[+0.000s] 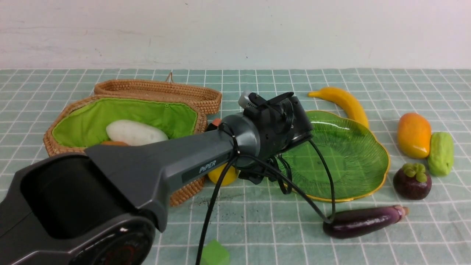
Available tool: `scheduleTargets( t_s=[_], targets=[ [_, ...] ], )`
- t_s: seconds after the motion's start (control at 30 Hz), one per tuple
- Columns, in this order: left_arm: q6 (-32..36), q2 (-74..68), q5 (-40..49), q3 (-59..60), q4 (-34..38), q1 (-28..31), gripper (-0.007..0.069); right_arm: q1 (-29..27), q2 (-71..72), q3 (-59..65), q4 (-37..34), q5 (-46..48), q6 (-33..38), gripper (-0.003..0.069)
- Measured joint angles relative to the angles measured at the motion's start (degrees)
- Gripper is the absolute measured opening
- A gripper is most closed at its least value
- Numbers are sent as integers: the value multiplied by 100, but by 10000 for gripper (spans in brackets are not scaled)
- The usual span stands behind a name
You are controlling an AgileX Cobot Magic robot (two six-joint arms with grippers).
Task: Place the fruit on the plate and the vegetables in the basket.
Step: Grab a lemon with your left arm and place it on the plate on the right
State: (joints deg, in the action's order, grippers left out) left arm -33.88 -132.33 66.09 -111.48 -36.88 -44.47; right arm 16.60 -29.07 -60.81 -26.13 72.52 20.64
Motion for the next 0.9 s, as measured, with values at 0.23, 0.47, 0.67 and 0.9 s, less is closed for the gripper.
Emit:
scheduleTargets(
  t_s=[0.23,0.47,0.67,0.9],
  targets=[
    [0,0,-190,0,-6,18,571,0,0,0,0,0,6,161],
    [0,0,-330,0,-6,18,560,0,0,0,-18,0,6,161],
    [0,-22,-380,0,-1,18,565,0,0,0,-18,0,6,161],
    [0,-122,-424,0,-35,18,607,0,0,0,-20,0,6,161]
  ],
)
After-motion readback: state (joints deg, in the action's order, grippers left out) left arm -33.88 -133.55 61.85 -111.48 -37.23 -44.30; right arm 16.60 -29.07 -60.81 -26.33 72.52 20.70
